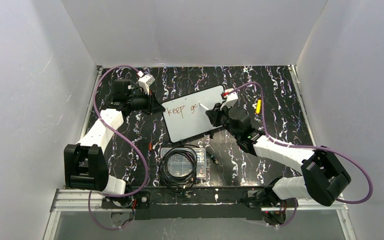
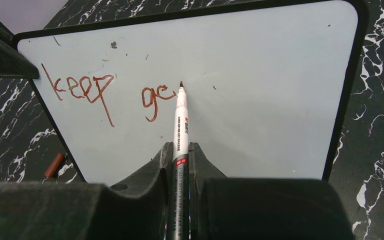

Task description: Write a sentence on the whiteboard

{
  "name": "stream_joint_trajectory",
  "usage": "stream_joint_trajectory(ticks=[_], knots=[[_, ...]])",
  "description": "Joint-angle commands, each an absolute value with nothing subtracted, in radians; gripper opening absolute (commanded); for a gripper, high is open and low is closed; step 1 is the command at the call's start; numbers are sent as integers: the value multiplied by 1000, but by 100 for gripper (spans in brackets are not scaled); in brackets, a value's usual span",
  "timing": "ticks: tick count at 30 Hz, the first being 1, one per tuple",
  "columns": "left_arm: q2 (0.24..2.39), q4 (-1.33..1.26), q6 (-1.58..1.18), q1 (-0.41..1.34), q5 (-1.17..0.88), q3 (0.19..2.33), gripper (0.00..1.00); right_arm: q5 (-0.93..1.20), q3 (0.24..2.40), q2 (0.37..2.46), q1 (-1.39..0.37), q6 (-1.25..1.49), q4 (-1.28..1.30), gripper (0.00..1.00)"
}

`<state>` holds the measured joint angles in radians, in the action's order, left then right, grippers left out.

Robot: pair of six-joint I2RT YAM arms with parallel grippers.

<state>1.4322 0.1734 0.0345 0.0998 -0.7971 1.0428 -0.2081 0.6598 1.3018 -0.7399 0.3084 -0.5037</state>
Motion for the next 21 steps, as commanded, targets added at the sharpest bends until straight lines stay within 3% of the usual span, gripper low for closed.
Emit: stream_joint_trajectory(ticks=[1, 21], knots=[[1393, 179, 58, 94, -801, 1075, 0, -231, 649, 1289, -736, 313, -496, 1], [1389, 178, 56, 94, -799, 1074, 0, -185, 627, 1206, -737, 326, -493, 1]])
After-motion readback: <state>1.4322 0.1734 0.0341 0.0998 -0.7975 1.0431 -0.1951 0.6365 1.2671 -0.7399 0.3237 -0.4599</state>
